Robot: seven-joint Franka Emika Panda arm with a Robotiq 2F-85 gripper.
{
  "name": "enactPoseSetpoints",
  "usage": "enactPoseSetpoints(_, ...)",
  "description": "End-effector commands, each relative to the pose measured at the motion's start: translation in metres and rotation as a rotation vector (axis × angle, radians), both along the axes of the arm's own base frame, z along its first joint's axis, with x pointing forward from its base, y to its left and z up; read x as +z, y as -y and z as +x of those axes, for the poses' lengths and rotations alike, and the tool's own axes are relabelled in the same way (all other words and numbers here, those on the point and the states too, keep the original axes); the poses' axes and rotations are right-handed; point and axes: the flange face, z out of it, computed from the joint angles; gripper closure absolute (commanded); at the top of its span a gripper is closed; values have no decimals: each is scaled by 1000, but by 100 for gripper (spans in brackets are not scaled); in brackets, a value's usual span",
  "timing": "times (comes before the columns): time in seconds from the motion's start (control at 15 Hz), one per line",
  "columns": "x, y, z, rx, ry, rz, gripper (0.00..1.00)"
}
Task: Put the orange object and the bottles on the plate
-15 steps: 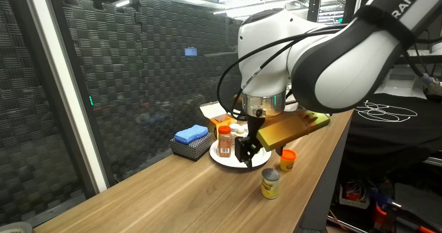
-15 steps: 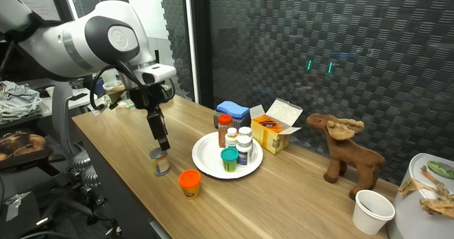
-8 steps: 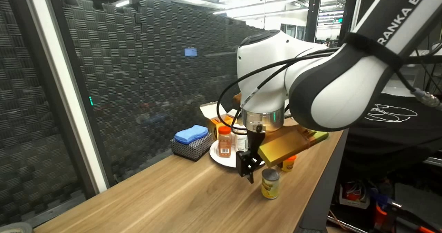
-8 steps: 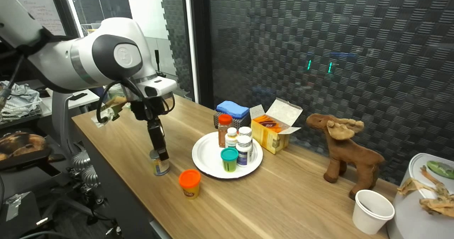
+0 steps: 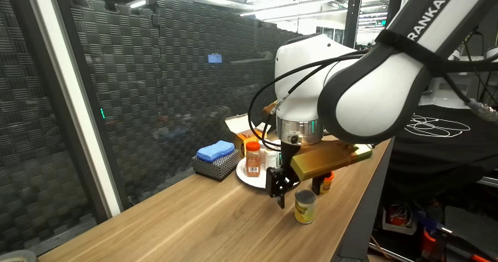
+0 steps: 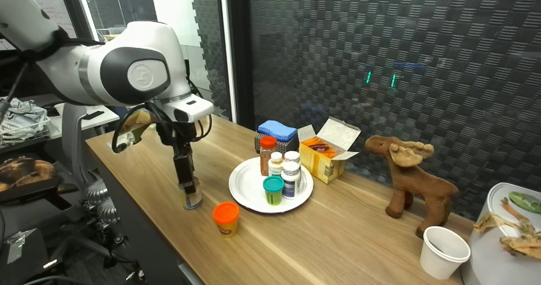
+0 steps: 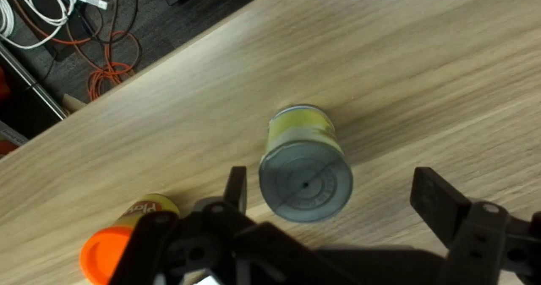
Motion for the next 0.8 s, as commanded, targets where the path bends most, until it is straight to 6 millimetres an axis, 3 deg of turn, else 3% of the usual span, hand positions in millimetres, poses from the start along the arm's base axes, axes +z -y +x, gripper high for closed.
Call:
enactPoseSetpoints(0.0, 9, 11, -12, -44, 10, 50, 0)
enactPoseSetpoints(0.4, 14, 23, -16, -105, 21, 69, 0)
enactPoseSetpoints(0.47, 16, 24, -15, -107, 24, 69, 20)
enactPoseSetpoints(0.73, 19, 27, -11, -111, 33, 67, 51)
